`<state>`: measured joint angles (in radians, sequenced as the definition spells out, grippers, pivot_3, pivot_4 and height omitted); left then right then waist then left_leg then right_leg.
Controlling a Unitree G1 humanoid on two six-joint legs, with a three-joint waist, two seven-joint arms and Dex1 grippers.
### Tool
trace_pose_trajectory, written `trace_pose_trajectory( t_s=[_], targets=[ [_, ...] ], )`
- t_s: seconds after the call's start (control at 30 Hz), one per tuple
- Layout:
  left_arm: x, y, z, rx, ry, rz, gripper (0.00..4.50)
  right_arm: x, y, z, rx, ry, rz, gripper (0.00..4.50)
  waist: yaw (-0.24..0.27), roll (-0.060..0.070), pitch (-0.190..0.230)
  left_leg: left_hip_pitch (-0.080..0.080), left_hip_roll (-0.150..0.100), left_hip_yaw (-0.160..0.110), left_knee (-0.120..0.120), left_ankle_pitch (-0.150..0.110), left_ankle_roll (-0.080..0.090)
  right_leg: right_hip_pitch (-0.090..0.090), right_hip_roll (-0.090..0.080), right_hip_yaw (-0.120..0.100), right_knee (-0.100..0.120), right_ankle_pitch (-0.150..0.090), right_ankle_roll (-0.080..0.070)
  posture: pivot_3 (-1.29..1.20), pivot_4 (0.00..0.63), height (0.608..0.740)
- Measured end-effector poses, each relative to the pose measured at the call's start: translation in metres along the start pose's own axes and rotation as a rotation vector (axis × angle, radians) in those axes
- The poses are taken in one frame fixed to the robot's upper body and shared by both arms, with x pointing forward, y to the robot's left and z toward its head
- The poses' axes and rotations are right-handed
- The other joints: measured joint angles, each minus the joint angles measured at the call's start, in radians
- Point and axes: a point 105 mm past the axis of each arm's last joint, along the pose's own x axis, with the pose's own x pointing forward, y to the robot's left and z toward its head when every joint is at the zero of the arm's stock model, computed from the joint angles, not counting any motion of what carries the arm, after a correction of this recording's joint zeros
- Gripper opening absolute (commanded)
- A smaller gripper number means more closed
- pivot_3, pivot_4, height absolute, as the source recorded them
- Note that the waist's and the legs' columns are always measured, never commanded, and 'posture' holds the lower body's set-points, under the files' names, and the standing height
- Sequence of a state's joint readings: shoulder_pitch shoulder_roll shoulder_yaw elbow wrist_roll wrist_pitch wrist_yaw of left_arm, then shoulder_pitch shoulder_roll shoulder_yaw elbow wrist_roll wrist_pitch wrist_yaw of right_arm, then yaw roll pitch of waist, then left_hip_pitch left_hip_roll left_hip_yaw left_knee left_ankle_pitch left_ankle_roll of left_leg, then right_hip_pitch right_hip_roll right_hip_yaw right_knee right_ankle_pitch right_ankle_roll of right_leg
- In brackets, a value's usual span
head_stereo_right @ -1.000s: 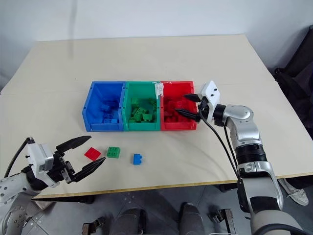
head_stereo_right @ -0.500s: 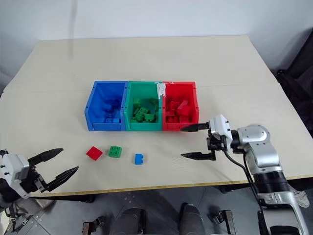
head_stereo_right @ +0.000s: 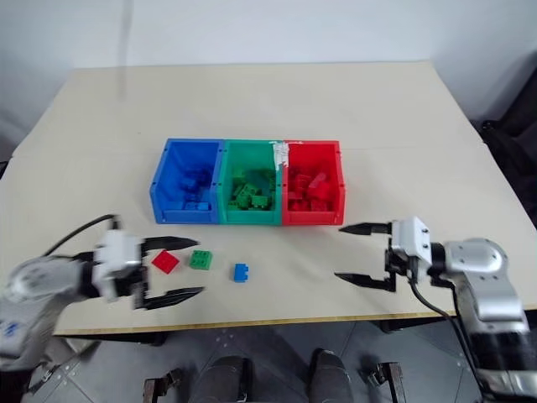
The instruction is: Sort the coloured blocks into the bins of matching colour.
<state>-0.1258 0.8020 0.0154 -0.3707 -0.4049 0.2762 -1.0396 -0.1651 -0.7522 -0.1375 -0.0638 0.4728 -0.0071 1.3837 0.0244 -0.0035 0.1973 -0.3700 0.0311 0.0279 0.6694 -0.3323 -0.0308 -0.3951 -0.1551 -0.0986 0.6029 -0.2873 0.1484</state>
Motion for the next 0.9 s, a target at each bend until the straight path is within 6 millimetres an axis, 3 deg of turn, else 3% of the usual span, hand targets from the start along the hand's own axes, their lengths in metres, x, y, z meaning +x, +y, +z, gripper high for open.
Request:
trace_pose_trajectory(
  t_s=[0.17,0.23,0.3,0.4,0.67,0.8,0.9],
  targets=[
    [0.040,0.007,-0.021,0.065,0.159,-0.087,4.50,-0.007,0.009,0.006,0.008,0.024,-0.027,4.44,-0.004,0.000,0.000,0.001,0.001,0.001,0.001,0.000,0.000,0.000,0.002,0.002,0.001,0.000,0.000,0.00,0.150,0.740],
    [0.048,0.008,-0.030,0.065,0.203,-0.103,4.50,-0.006,0.013,0.007,0.015,0.024,-0.033,4.44,-0.002,0.000,0.000,0.001,0.001,0.001,0.001,0.000,0.000,0.000,0.002,0.003,0.000,0.000,0.000,0.00,0.150,0.740],
    [0.052,0.010,-0.026,0.104,0.220,-0.120,4.50,-0.005,0.016,0.008,0.026,0.023,-0.036,4.44,0.001,0.000,0.000,0.001,0.001,0.002,0.003,0.000,0.000,0.000,0.002,0.004,0.000,0.000,0.001,0.00,0.150,0.740],
    [0.057,0.011,-0.026,0.092,0.210,-0.117,3.94,-0.005,0.020,0.011,0.033,0.018,-0.041,4.50,0.006,0.000,0.000,0.001,0.001,0.002,0.008,-0.001,0.002,0.002,0.002,0.004,0.001,0.001,0.002,0.00,0.150,0.740],
    [0.060,0.011,-0.028,0.056,0.191,-0.107,1.46,-0.005,0.023,0.008,0.052,0.026,-0.052,4.50,0.002,0.000,0.000,0.001,0.001,0.002,0.013,-0.002,0.004,0.003,0.002,0.008,0.002,0.003,0.003,0.00,0.150,0.740],
    [0.051,0.020,-0.028,0.031,0.148,-0.003,1.47,-0.002,0.021,0.009,0.046,0.018,-0.043,4.50,0.000,0.000,0.000,0.000,0.001,0.003,0.013,-0.002,0.004,0.002,0.002,0.009,0.003,0.003,0.003,0.00,0.150,0.740],
    [0.032,0.039,-0.014,-0.035,0.018,0.153,1.47,0.008,0.018,0.015,0.062,-0.049,-0.055,4.50,-0.001,0.000,0.000,0.000,0.001,0.003,0.013,-0.002,0.004,0.001,0.002,0.009,0.004,0.003,0.003,0.00,0.150,0.740]
  ],
)
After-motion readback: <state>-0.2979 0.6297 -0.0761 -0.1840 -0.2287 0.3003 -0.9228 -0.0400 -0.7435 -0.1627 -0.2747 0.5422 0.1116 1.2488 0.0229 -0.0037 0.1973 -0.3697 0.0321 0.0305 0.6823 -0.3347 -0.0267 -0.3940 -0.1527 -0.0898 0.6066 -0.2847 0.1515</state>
